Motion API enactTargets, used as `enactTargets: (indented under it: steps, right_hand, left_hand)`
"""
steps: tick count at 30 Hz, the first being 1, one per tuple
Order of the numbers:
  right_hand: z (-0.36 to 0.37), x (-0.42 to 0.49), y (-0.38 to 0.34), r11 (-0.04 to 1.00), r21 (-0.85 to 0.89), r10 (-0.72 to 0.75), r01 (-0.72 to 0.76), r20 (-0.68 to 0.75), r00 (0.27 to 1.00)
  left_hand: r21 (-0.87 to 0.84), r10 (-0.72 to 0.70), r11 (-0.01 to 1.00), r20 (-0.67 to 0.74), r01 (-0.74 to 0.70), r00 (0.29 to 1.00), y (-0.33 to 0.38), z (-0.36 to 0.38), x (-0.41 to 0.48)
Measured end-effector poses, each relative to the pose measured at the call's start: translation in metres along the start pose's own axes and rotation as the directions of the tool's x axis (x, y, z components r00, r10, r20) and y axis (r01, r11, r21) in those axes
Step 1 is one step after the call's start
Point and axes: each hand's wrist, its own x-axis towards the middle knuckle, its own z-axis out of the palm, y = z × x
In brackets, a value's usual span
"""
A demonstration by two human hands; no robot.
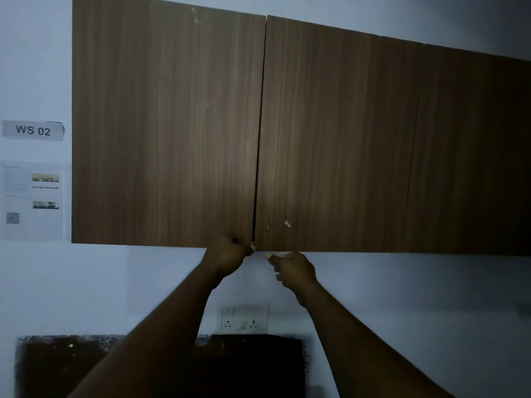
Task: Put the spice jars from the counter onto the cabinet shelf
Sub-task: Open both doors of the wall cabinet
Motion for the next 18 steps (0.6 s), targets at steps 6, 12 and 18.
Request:
enactTargets:
  steps: [6, 12, 18]
  right_hand:
    - [0.013, 0.007, 0.003, 0.777, 0.560, 0.247, -0.286, 0.146, 0.958]
    - [0.030, 0.029, 0.000, 0.592, 0.744, 0.277, -0.311, 0.174, 0.945]
    - [0.026, 0.041, 0.006, 0.499, 0.816, 0.245, -0.293, 0.191, 0.950]
  left_hand:
    - [-0.111, -0.138, 0.984, -0.005, 0.136, 0.990, -0.018, 0.024, 0.010]
    - [-0.296, -0.288, 0.911, 0.036, 0.286, 0.957, -0.028, 0.046, 0.023]
    - [-0.418, -0.332, 0.838, 0.121, 0.351, 0.936, -0.026, 0.055, 0.023]
